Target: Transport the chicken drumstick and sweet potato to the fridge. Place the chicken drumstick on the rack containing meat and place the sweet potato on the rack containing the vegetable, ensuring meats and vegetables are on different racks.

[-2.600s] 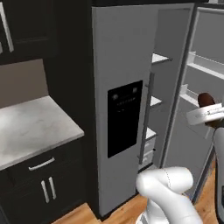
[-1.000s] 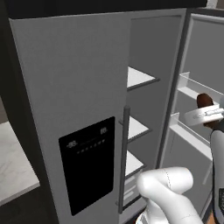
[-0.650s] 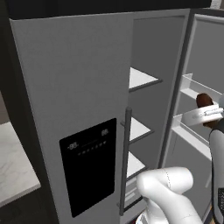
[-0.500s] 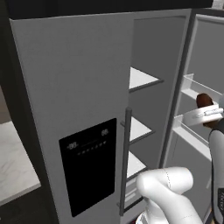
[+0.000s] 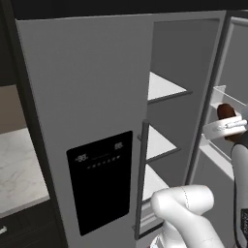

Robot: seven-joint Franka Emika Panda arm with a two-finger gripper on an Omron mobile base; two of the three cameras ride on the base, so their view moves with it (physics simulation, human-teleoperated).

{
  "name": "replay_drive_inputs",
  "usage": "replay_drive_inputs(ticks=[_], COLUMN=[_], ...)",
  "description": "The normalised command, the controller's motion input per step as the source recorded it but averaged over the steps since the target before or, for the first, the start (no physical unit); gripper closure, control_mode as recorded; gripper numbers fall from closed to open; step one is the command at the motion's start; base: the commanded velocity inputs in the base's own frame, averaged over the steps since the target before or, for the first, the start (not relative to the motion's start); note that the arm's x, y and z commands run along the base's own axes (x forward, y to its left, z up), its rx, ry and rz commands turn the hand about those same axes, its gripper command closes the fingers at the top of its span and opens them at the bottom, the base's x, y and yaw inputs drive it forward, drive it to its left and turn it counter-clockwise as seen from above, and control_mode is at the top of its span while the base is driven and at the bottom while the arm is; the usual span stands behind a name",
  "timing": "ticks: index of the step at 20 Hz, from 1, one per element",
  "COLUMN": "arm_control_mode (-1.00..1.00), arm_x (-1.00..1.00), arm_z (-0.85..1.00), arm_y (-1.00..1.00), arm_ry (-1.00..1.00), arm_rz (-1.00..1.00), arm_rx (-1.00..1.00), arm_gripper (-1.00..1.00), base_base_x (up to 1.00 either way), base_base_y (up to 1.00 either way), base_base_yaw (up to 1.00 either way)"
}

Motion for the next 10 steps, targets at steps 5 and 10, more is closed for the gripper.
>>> replay_drive_inputs(ticks=[5, 10], arm_control_mode=[1.0, -1.0], arm_x=[0.0, 0.15], arm_z=[0.0, 0.1], arm_y=[0.0, 0.0], arm_ry=[0.0, 0.0], arm_rz=[0.0, 0.0], arm_rx=[0.0, 0.0], arm_gripper=[1.0, 1.0], base_base_x=[0.26, 0.06], base_base_y=[0.0, 0.0], base_base_yaw=[0.05, 0.0])
